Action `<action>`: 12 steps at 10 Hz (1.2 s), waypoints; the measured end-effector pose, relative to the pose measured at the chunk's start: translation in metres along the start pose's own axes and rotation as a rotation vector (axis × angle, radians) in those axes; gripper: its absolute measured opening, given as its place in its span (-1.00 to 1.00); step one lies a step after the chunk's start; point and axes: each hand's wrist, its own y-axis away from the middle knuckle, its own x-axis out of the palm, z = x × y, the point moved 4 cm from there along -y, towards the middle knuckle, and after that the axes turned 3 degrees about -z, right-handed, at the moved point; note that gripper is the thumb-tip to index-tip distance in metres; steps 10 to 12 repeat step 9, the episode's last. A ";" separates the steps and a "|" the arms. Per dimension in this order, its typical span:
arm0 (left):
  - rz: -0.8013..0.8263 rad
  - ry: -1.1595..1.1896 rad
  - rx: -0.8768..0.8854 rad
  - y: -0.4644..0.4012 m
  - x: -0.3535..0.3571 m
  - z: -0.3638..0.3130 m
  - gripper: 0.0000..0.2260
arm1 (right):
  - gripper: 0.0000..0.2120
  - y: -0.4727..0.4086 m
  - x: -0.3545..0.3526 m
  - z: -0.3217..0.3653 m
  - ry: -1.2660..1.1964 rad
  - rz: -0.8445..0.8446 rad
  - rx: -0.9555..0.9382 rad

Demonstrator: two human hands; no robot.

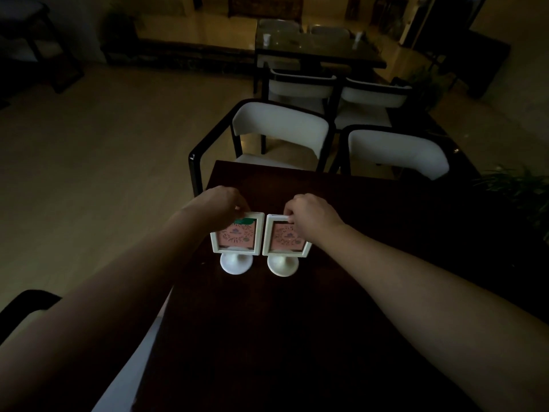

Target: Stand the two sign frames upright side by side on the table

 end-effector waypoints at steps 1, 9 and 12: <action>0.002 -0.006 -0.002 0.000 0.001 0.001 -0.78 | -0.77 -0.001 0.001 0.002 0.005 0.004 -0.005; -0.087 0.005 -0.017 0.014 0.000 -0.006 -0.50 | -0.54 0.012 -0.003 -0.012 -0.078 -0.044 0.019; -0.087 0.005 -0.017 0.014 0.000 -0.006 -0.50 | -0.54 0.012 -0.003 -0.012 -0.078 -0.044 0.019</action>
